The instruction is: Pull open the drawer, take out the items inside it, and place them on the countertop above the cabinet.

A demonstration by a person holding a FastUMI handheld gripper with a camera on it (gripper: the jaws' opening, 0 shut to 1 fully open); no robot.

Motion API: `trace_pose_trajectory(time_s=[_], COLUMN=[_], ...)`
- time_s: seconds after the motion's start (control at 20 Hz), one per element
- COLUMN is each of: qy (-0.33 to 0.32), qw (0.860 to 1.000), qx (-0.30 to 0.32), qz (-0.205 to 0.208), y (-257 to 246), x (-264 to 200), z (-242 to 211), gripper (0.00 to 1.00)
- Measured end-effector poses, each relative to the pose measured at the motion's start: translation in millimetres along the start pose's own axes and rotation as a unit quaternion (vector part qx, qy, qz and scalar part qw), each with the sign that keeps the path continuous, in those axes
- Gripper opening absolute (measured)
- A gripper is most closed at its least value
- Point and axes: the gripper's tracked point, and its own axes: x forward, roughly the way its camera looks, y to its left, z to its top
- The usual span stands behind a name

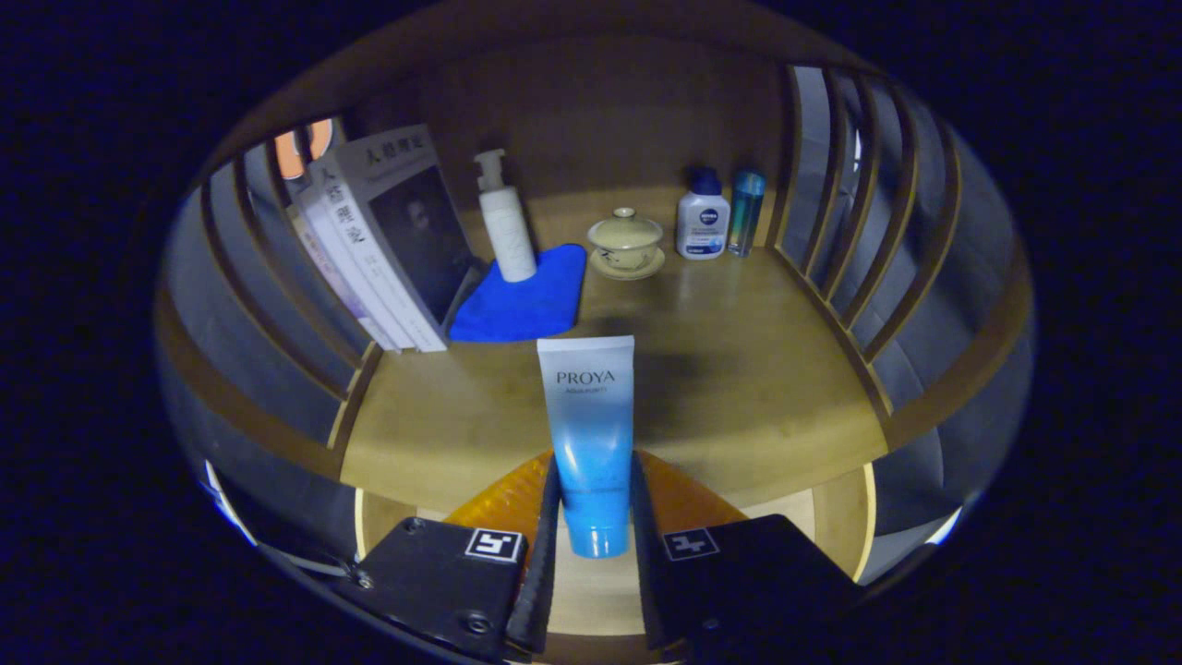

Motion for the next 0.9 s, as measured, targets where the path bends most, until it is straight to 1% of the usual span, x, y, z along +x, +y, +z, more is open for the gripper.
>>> trace_pose_trajectory(time_s=[0.1, 0.35, 0.5, 0.55, 0.7, 0.9], qy=[0.005, 0.029, 0.046, 0.046, 0.060, 0.049], qw=[1.000, 0.999, 0.998, 0.998, 0.998, 0.998], qx=[-0.006, -0.002, 0.017, 0.015, 0.017, 0.025], qz=[-0.012, -0.019, -0.037, -0.040, -0.027, -0.042], y=[0.1, 5.2, -1.5, -1.8, 1.7, -9.4], x=[12.3, 40.0, 55.2, 58.4, 64.0, 55.6], z=[8.1, 15.3, 19.8, 21.5, 15.5, 18.2], gripper=[0.41, 0.41, 0.42, 0.42, 0.42, 0.51])
